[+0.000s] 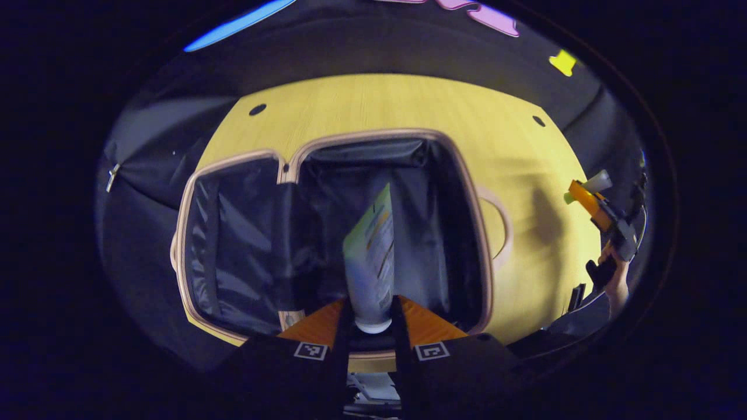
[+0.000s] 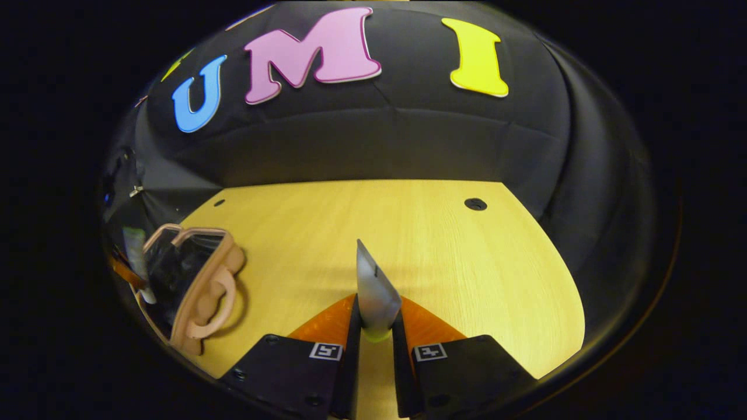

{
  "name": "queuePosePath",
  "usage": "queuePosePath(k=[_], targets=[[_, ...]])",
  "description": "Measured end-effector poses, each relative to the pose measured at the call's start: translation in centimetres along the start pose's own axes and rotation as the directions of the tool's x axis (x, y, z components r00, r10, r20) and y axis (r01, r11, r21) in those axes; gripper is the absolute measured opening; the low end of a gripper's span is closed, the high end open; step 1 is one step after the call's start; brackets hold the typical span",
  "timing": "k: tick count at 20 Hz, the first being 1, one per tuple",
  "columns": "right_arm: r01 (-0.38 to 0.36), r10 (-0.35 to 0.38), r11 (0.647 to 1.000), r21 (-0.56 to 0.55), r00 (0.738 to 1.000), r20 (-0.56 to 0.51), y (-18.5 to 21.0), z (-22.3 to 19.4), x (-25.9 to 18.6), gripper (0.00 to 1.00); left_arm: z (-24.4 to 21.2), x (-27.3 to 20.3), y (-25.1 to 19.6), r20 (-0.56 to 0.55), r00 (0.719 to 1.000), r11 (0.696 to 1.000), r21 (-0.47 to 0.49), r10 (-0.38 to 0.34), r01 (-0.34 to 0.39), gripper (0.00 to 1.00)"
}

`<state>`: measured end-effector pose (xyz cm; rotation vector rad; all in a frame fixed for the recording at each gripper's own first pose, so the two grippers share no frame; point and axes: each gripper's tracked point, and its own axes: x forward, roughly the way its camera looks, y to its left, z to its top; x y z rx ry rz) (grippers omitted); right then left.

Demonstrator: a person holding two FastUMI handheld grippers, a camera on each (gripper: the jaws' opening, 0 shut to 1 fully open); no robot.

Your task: First open the suitcase, pack the skin care products into it, and then close the suitcase.

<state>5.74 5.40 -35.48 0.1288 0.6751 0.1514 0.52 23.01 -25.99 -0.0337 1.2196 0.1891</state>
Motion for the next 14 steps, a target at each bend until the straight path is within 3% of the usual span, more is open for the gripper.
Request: queuePosePath(k=[2, 3, 5, 7, 9, 10, 11, 13, 14], targets=[[-0.028, 0.028, 1.0, 0.001, 0.999, 0.027, 2.3, 1.2, -2.5, 0.29, -1.1, 2.3, 0.9, -0.09, 0.996, 1.0, 0.011, -0.008, 0.009, 0.37], [-0.034, 0.034, 0.999, -0.002, 0.999, 0.036, 3.4, 1.4, -3.4, 0.29, -1.5, 3.6, 1.7, -0.112, 0.994, 1.0, 0.007, -0.015, 0.016, 0.08], [-0.053, 0.054, 0.998, -0.019, 0.998, 0.041, 5.7, 1.7, -4.5, 0.29, -2.3, 4.9, 2.8, -0.148, 0.989, 0.999, -0.035, 0.008, -0.014, 0.13], [-0.104, 0.105, 0.994, -0.032, 0.994, 0.035, 9.1, 2.0, -5.6, 0.29, -1.2, 4.2, 2.3, -0.074, 0.996, 0.998, -0.04, -0.042, 0.039, 0.14], [-0.208, 0.208, 0.978, -0.008, 0.978, -0.005, 14.2, 2.2, -6.4, 0.29, -0.4, 2.5, 2.1, 0.012, 0.995, 0.995, -0.02, -0.097, 0.098, 0.16], [-0.256, 0.257, 0.966, 0.016, 0.966, -0.043, 17.0, 1.6, -6.5, 0.29, 0.2, 1.2, 1.9, 0.076, 0.988, 0.991, -0.003, -0.136, 0.137, 0.27], [-0.294, 0.297, 0.955, 0.036, 0.95, -0.099, 19.3, 0.8, -6.8, 0.29, 0.5, 0.1, 2.3, 0.124, 0.98, 0.988, 0.009, -0.157, 0.157, 0.26], [-0.38, 0.393, 0.919, 0.101, 0.898, -0.197, 25.2, -0.7, -6.5, 0.29, 0.4, -2.0, 4.2, 0.214, 0.964, 0.987, 0.013, -0.159, 0.16, 0.46], [-0.394, 0.419, 0.908, 0.143, 0.866, -0.272, 28.2, -2.1, -5.6, 0.29, 0.0, -2.7, 5.6, 0.24, 0.959, 0.988, 0.003, -0.148, 0.152, 0.51]])
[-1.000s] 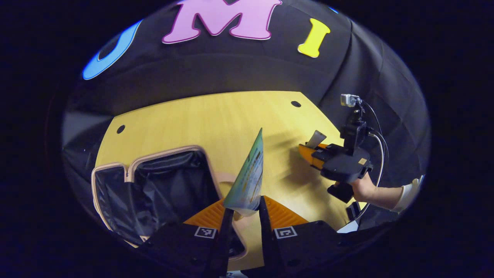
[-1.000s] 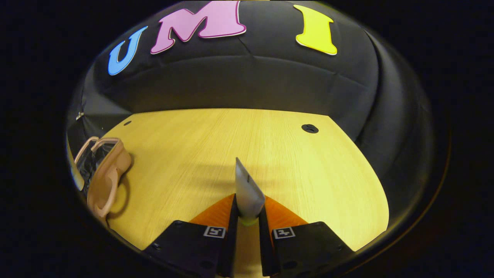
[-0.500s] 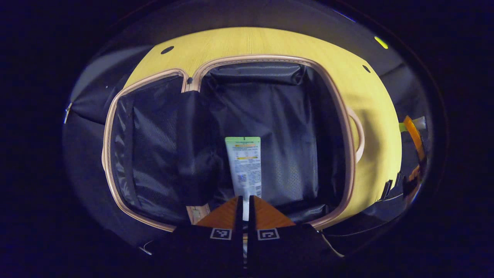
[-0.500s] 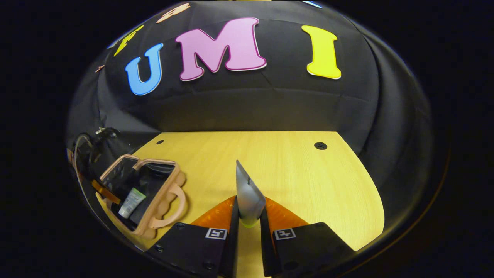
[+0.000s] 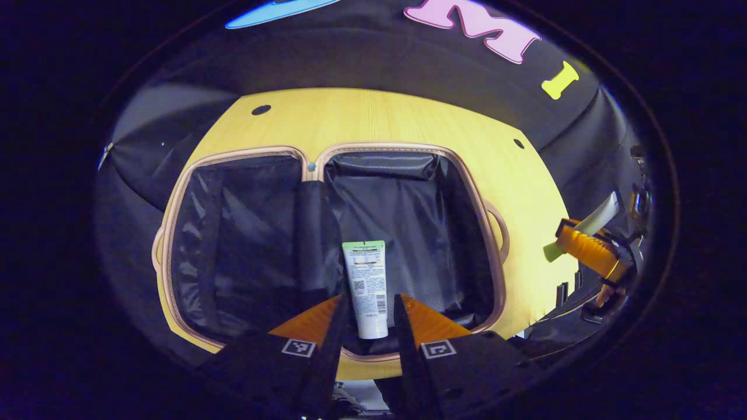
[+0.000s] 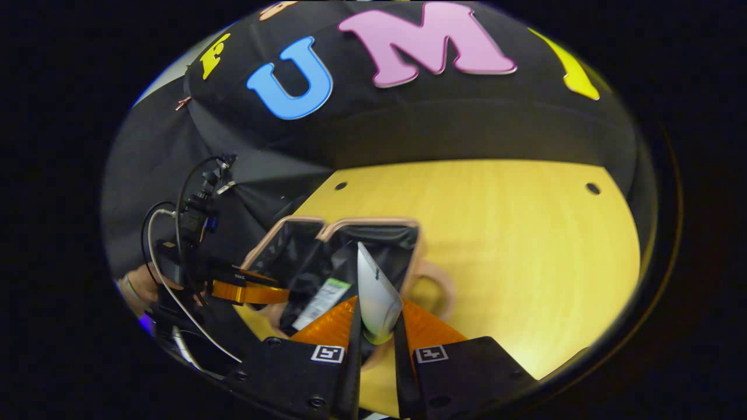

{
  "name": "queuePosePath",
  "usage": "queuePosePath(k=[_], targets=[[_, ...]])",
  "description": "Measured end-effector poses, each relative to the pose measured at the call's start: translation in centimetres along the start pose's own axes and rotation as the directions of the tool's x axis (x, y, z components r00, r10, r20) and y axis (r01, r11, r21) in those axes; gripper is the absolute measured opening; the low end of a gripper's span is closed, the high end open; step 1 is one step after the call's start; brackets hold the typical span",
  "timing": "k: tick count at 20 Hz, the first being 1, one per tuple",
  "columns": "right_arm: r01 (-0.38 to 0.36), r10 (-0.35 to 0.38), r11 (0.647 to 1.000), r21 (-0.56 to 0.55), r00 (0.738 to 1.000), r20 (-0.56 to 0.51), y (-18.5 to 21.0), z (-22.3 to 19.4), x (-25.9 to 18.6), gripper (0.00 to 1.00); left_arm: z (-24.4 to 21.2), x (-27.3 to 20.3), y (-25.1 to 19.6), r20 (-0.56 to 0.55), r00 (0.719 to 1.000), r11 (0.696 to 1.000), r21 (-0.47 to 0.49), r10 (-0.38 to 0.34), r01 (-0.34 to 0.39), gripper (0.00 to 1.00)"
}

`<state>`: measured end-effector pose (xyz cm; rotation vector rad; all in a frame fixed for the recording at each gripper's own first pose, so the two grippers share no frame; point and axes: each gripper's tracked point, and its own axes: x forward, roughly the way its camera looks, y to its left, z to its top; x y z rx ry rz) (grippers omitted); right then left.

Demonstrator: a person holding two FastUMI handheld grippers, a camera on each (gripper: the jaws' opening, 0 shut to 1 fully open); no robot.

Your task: First open the suitcase, pack the skin care products into it, and then close the suitcase.

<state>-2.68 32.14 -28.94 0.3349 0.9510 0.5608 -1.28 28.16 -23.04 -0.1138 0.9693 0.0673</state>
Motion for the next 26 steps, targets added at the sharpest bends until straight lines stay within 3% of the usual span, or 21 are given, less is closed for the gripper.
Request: queuePosePath(k=[1, 2, 4, 6, 7, 8, 10, 13, 15, 17, 20, 23, 24, 25, 26], targets=[[0.002, 0.001, 0.999, 0.035, 0.997, -0.082, 1.0, -1.4, 1.7, 0.29, -0.3, -1.1, 1.9, 0.028, 0.999, 1.0, -0.022, 0.021, -0.02, 0.59], [0.063, -0.052, 0.997, 0.052, 0.98, -0.194, 1.2, -3.5, 4.1, 0.29, -0.5, -2.0, 3.4, 0.045, 0.998, 0.998, -0.042, 0.038, -0.036, 0.62], [0.126, -0.12, 0.992, -0.002, 0.937, -0.327, 0.2, -6.5, 6.4, 0.29, -1.9, -3.1, 7.9, 0.051, 0.995, 0.991, -0.105, 0.091, -0.085, 0.64], [0.215, -0.19, 0.976, 0.015, 0.89, -0.415, 0.5, -10.1, 8.6, 0.3, -2.8, -4.3, 11.9, 0.064, 0.989, 0.977, -0.177, 0.135, -0.122, 0.64], [0.274, -0.25, 0.962, -0.005, 0.872, -0.42, -0.3, -11.2, 9.4, 0.24, -3.0, -5.5, 15.1, 0.081, 0.981, 0.963, -0.224, 0.174, -0.153, 0.64], [0.256, -0.226, 0.967, 0.019, 0.882, -0.414, 0.6, -11.2, 9.9, 0.48, -2.8, -6.0, 16.8, 0.086, 0.976, 0.953, -0.248, 0.2, -0.174, 0.64], [0.165, -0.16, 0.986, -0.014, 0.926, -0.341, 3.5, -9.6, 9.2, 0.96, -2.4, -6.1, 21.5, 0.092, 0.96, 0.92, -0.325, 0.263, -0.221, 0.64], [0.084, -0.108, 0.989, -0.123, 0.973, -0.205, 5.7, -6.5, 5.7, 0.98, -1.8, -5.6, 25.4, 0.089, 0.955, 0.87, -0.444, 0.283, -0.216, 0.64], [0.063, -0.084, 0.983, -0.175, 0.99, -0.114, 5.9, -4.7, 2.2, 0.98, 0.0, -5.3, 28.2, 0.107, 0.954, 0.811, -0.558, 0.279, -0.175, 0.64], [0.083, -0.097, 0.979, -0.184, 0.993, -0.07, 4.7, -3.6, -0.5, 0.97, 1.4, -4.6, 30.6, 0.1, 0.957, 0.774, -0.613, 0.272, -0.156, 0.65], [0.147, -0.151, 0.98, -0.134, 0.988, -0.021, 1.5, -2.5, -2.6, 0.97, 0.9, -2.1, 33.5, 0.003, 0.956, 0.771, -0.592, 0.294, -0.235, 0.65], [0.229, -0.231, 0.97, -0.08, 0.973, -0.014, -1.5, -2.8, -4.2, 0.97, 0.0, 1.6, 33.1, -0.099, 0.968, 0.775, -0.583, 0.23, -0.244, 0.65], [0.239, -0.241, 0.969, -0.061, 0.97, -0.018, -1.9, -3.1, -4.5, 0.98, -0.5, 2.7, 33.2, -0.12, 0.966, 0.784, -0.566, 0.229, -0.256, 0.73], [0.244, -0.245, 0.969, -0.047, 0.969, -0.022, -2.0, -3.4, -4.6, 0.98, -1.3, 3.5, 33.7, -0.148, 0.96, 0.79, -0.546, 0.237, -0.279, 0.65], [0.253, -0.254, 0.966, -0.042, 0.967, -0.022, -2.1, -3.6, -4.8, 0.98, -1.9, 4.1, 33.2, -0.174, 0.965, 0.791, -0.554, 0.197, -0.261, 0.5]])
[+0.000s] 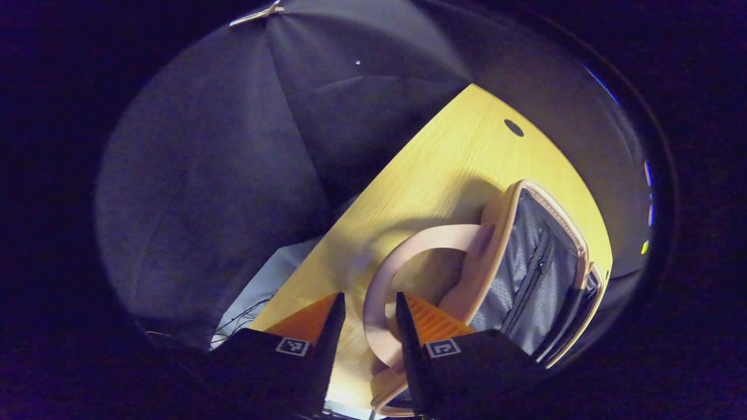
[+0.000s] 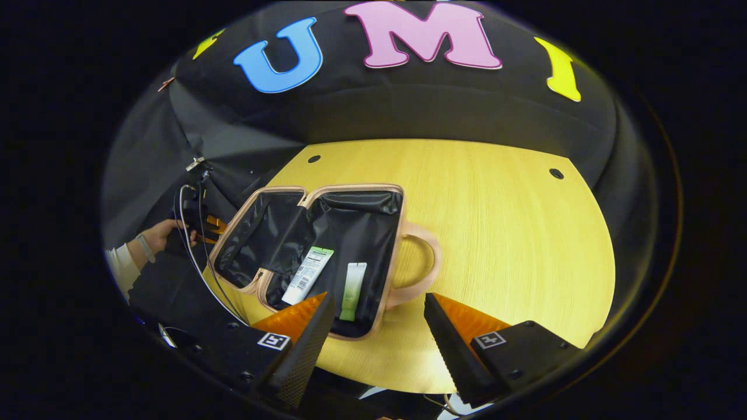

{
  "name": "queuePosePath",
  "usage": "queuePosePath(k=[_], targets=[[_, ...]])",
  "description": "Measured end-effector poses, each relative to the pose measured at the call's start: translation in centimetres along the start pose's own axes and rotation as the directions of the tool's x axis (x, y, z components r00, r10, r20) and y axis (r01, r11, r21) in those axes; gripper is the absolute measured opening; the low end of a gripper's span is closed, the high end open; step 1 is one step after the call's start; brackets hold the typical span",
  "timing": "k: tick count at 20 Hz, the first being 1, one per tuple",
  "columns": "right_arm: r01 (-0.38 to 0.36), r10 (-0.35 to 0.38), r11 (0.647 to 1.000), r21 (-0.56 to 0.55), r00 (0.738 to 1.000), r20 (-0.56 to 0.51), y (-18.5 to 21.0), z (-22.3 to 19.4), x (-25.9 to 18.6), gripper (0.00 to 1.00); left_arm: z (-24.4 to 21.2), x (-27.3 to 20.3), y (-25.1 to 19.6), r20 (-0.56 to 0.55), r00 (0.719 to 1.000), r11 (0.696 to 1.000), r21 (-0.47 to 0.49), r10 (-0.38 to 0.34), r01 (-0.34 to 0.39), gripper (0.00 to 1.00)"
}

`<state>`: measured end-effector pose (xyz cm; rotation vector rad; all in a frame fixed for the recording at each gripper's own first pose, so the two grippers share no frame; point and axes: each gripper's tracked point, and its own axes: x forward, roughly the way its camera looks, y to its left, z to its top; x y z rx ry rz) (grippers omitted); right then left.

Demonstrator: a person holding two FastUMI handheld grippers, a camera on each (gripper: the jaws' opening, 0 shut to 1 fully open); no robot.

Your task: First open the suitcase, pack the skin care products into it, and then close the suitcase.

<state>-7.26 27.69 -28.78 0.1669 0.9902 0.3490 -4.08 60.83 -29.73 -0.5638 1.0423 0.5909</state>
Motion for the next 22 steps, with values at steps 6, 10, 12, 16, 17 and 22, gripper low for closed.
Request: queuePosePath(k=[6, 10, 12, 16, 17, 22], targets=[[-0.033, 0.035, 0.999, -0.043, 0.999, 0.037, 1.0, 1.0, -0.6, 0.97, 1.3, -4.5, -2.4, 0.117, 0.988, 0.989, 0.115, -0.104, 0.091, 0.1], [-0.091, 0.093, 0.994, -0.056, 0.994, 0.05, 2.5, 2.0, -0.8, 0.97, 2.8, -9.3, -4.2, 0.242, 0.959, 0.96, 0.269, -0.15, 0.082, 0.07], [-0.107, 0.112, 0.991, -0.083, 0.992, 0.059, 2.7, 2.3, -1.1, 0.97, 3.3, -13.6, -6.0, 0.291, 0.933, 0.938, 0.33, -0.21, 0.108, 0.06], [-0.144, 0.155, 0.984, -0.108, 0.983, 0.094, 2.9, 2.7, -2.8, 0.98, 3.2, -20.9, -9.4, 0.326, 0.88, 0.893, 0.403, -0.346, 0.202, 0.06], [-0.155, 0.167, 0.982, -0.111, 0.981, 0.102, 2.7, 2.7, -3.4, 0.98, 2.7, -22.4, -10.7, 0.332, 0.862, 0.877, 0.424, -0.384, 0.227, 0.06], [-0.124, 0.15, 0.979, -0.163, 0.976, 0.156, -1.1, 2.6, -6.9, 0.98, -2.3, -27.6, -22.5, 0.276, 0.774, 0.757, 0.544, -0.57, 0.363, 0.06]])
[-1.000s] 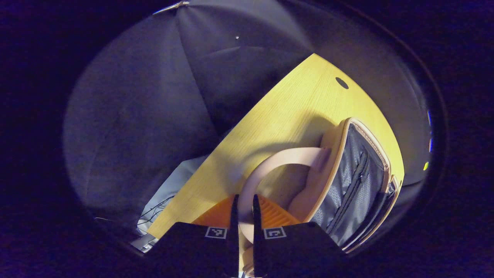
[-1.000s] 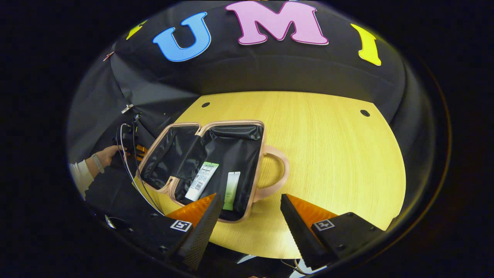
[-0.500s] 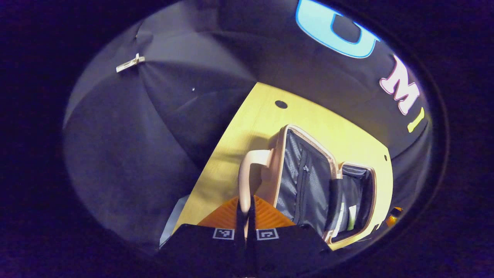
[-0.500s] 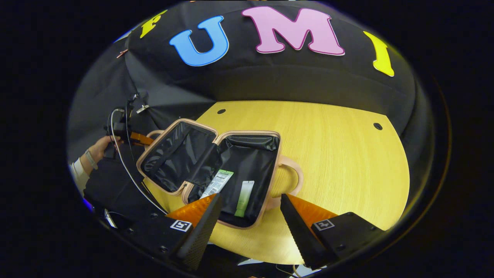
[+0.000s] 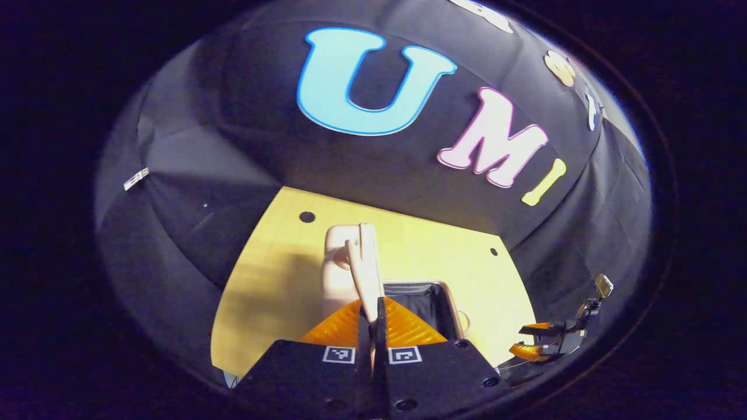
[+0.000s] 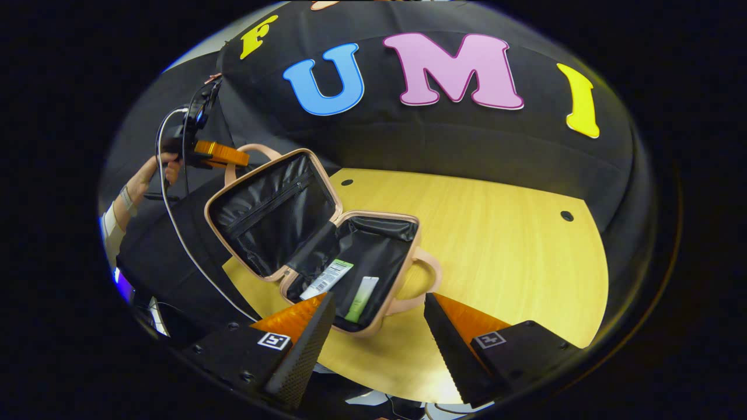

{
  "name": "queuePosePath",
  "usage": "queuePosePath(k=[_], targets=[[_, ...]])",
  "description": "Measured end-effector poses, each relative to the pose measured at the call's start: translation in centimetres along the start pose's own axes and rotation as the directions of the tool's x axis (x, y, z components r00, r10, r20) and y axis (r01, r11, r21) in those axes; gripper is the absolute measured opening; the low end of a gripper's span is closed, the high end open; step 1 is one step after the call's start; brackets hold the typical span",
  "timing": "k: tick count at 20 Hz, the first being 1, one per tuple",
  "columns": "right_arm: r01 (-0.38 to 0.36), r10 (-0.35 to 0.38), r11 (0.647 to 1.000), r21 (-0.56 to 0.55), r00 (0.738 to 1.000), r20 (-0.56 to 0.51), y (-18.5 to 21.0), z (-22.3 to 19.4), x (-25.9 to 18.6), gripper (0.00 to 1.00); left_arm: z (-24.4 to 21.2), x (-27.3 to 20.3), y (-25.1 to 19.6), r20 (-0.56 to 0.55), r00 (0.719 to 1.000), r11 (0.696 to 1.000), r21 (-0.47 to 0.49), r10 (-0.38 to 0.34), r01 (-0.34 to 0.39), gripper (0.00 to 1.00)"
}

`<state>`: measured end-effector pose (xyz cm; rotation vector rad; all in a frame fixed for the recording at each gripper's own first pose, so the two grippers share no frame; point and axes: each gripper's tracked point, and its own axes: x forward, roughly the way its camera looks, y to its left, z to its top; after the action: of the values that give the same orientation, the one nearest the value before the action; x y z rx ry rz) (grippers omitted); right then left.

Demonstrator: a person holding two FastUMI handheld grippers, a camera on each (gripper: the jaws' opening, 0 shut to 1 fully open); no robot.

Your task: First open the suitcase, pack the skin care products into it, and then close the suitcase.

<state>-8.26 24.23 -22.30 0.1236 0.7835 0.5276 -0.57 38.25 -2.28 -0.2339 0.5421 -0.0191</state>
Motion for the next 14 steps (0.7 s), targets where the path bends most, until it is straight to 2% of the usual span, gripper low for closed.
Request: queuePosePath(k=[1, 2, 4, 5, 7, 10, 12, 14], targets=[[0.006, -0.006, 1.0, 0.011, 1.0, 0.019, -0.8, -0.2, -1.0, 0.97, -0.4, 2.0, -5.7, -0.006, 0.992, 0.992, 0.015, -0.128, 0.128, 0.06], [0.014, -0.015, 0.999, 0.028, 1.0, 0.015, -1.6, -0.8, -1.5, 0.97, -1.1, 3.2, -9.9, -0.027, 0.977, 0.977, -0.026, -0.213, 0.212, 0.06], [0.038, -0.039, 0.997, 0.065, 0.999, 0.012, -3.5, -1.6, -2.9, 0.97, -4.2, 6.5, -15.3, -0.098, 0.949, 0.954, -0.053, -0.299, 0.295, 0.06], [0.063, -0.064, 0.995, 0.079, 0.998, 0.011, -5.1, -2.2, -4.1, 0.97, -7.1, 8.9, -17.9, -0.166, 0.935, 0.949, -0.008, -0.314, 0.317, 0.07], [0.104, -0.105, 0.99, 0.096, 0.994, 0.003, -7.2, -3.3, -5.3, 0.98, -12.1, 13.3, -21.3, -0.291, 0.919, 0.95, 0.08, -0.266, 0.301, 0.07], [0.151, -0.154, 0.977, 0.152, 0.988, 0.005, -9.8, -4.4, -7.5, 0.97, -19.1, 18.0, -23.5, -0.419, 0.902, 0.951, 0.223, -0.103, 0.212, 0.07], [0.181, -0.184, 0.969, 0.166, 0.983, 0.004, -11.4, -5.1, -8.9, 0.97, -21.9, 19.5, -24.2, -0.452, 0.892, 0.942, 0.299, 0.002, 0.15, 0.07], [0.202, -0.205, 0.965, 0.167, 0.979, 0.003, -12.8, -5.8, -9.8, 0.97, -23.4, 20.2, -24.7, -0.451, 0.89, 0.929, 0.351, 0.061, 0.114, 0.09]])
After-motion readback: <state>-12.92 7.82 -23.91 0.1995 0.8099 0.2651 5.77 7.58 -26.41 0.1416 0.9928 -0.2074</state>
